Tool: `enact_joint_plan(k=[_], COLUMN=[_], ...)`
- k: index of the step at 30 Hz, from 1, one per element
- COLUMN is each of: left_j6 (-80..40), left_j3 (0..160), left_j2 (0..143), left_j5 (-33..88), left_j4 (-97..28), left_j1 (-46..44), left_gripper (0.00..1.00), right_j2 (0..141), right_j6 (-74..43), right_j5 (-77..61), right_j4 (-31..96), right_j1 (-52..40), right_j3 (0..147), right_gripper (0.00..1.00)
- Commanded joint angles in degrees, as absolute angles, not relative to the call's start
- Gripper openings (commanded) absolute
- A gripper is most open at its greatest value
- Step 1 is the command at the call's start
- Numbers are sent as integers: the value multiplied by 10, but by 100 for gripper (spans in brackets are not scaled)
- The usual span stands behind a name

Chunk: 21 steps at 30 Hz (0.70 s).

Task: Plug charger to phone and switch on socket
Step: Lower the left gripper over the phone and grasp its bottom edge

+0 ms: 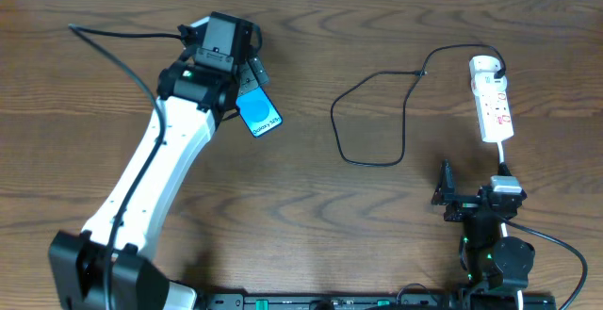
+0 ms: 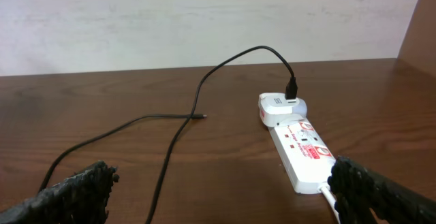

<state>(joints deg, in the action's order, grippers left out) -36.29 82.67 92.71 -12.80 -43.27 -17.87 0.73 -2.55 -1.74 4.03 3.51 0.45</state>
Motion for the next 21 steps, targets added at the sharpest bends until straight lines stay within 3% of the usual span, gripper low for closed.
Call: enact_joint_plan(k=[1, 21], left_j6=[-375, -436], left_j3=[839, 839], left_j2=[944, 963], left_j5=[-142, -130], left_j4=[-423, -381], left_j1=[-180, -187], left_gripper=[98, 98], right_j2=[3, 3], right_j6=[-31, -31], right_j5=[-19, -19], right_j4=[42, 42], right_j1=[31, 31], right_j3=[3, 3], right_gripper=[99, 99])
